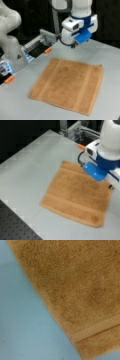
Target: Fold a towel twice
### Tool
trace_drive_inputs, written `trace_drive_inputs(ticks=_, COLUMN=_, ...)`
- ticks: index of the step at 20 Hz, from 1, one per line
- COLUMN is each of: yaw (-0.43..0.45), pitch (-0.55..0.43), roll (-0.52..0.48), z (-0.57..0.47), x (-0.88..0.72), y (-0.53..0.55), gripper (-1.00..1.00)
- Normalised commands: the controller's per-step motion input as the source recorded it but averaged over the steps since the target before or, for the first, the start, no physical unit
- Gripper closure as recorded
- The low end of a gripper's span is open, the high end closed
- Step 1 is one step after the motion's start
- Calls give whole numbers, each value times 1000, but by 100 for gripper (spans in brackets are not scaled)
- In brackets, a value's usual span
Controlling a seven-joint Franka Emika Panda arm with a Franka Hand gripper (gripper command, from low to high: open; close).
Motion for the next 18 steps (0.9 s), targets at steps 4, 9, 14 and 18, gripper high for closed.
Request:
trace_drive_inputs(ticks=4, yaw=-58, pitch=132, roll=-191, z=-46, x=450, y=336, gripper=-100)
trace_drive_inputs(ticks=9, yaw=-50, pitch=38, roll=-252, z=-49, x=395, y=271, gripper=-100)
trace_drive_inputs(ticks=14, yaw=-45, pitch=13, roll=-304, z=-76, x=320, y=256, gripper=-100)
trace_drive_inputs(ticks=18, yaw=-76, pitch=26, roll=-356, z=-183, x=342, y=330, gripper=-100)
